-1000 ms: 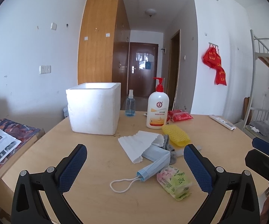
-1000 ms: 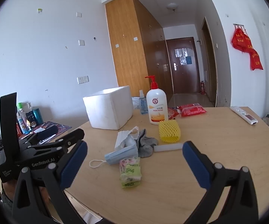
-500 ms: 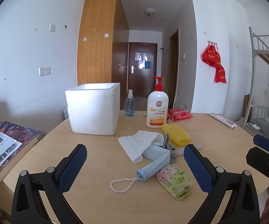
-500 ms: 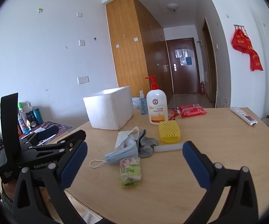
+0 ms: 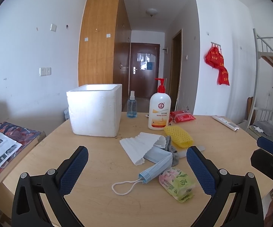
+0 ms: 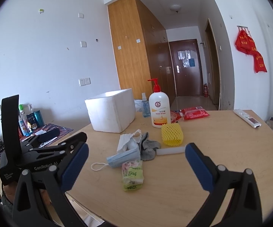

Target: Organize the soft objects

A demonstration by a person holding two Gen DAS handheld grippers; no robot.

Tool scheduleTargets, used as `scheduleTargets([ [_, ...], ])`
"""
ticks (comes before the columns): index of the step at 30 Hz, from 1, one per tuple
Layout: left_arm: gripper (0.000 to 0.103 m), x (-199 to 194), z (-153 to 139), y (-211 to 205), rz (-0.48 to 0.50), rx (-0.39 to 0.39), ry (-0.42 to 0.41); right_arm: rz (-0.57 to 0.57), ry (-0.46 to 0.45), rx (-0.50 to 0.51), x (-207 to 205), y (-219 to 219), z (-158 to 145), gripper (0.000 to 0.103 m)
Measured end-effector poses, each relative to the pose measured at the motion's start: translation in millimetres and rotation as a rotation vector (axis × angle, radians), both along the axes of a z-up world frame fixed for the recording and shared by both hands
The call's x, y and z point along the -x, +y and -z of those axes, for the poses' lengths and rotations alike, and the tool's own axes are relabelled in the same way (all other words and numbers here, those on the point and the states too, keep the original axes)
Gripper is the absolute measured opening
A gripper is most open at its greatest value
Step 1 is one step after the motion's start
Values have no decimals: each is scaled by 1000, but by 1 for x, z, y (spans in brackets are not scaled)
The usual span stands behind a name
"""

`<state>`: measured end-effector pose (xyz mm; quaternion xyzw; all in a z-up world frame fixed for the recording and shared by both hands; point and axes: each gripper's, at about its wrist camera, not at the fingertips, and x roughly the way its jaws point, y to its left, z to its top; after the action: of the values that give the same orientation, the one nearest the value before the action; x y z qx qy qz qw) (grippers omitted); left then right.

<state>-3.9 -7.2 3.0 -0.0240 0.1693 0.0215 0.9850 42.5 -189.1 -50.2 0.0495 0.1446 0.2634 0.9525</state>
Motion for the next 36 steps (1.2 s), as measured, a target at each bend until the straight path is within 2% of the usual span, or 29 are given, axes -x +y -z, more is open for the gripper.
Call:
scheduleTargets([
  [24, 103, -1, -1, 1, 15, 15, -3, -11, 5, -2, -3, 1, -1, 103],
  [36, 103, -26, 6, 5, 13, 32, 57, -22, 28, 4, -23, 3, 0, 103],
])
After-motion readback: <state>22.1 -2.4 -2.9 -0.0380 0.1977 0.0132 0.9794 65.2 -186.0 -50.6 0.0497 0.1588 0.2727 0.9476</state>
